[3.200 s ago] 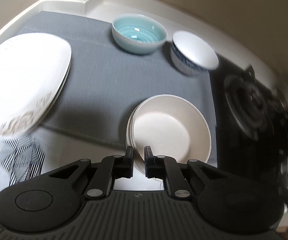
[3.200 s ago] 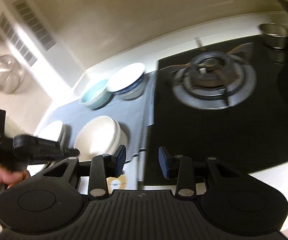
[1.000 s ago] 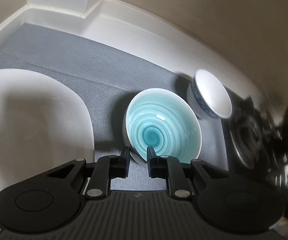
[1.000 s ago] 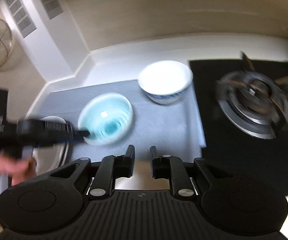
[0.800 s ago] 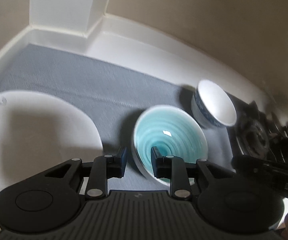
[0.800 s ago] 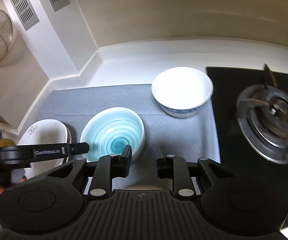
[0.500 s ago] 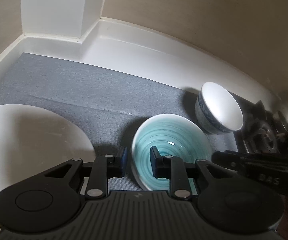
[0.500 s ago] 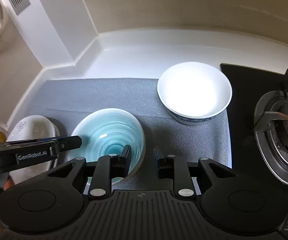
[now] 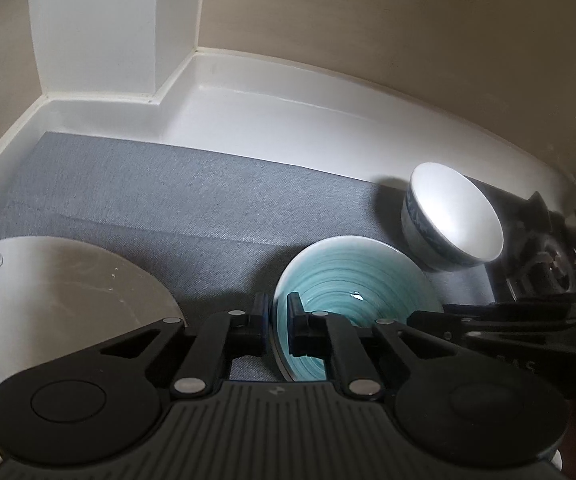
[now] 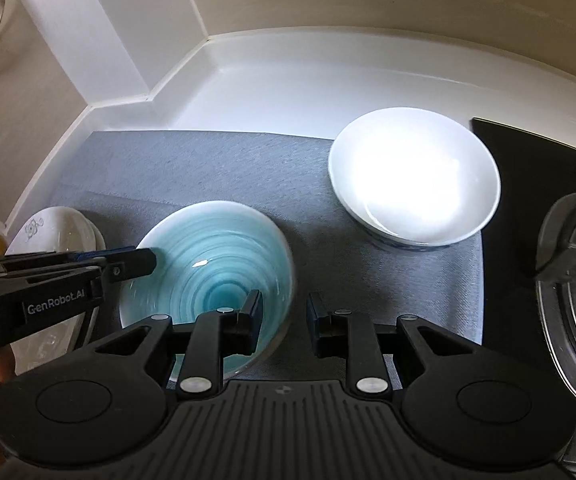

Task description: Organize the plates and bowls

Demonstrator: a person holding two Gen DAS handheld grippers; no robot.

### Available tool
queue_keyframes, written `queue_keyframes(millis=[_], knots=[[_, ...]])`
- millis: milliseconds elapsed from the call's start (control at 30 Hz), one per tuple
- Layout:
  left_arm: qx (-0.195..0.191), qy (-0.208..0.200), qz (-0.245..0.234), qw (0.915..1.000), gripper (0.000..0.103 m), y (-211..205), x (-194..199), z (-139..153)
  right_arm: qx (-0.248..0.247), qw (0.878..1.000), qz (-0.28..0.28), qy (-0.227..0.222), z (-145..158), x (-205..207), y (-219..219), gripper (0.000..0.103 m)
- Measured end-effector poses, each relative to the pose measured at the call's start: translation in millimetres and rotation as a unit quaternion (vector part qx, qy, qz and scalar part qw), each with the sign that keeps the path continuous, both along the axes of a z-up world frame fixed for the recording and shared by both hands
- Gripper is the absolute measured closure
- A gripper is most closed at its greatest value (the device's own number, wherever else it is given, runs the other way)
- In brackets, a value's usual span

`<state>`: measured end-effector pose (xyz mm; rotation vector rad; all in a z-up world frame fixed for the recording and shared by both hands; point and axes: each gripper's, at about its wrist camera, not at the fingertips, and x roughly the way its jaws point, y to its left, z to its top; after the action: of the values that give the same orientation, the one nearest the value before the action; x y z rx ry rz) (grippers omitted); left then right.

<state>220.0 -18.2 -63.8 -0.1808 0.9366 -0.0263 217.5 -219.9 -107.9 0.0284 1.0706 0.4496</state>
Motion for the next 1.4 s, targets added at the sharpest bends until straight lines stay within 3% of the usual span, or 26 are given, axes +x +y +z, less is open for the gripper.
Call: queue_keyframes(millis=[533,700,1400], knots=[[-0.003,-0.001,-0.002,1.0,0.094,-0.6,-3.8,-5.7,-0.02,1.0,0.003,0.011,-7.5,-0.2,3.7,0.08],[-0.003,0.001,-0.005,1.0,0.094,0.2,-3.3,-7.4,-0.02,1.0,0.005,0.007,-7.4,-1.2,4.4,0.086],[0.006,-0.003,-0.011,0.9999,0.095,-3.9,0.3,-15.8,-0.042,0.999,0.016,0.019,-17.0,4.4,16.8,0.085]])
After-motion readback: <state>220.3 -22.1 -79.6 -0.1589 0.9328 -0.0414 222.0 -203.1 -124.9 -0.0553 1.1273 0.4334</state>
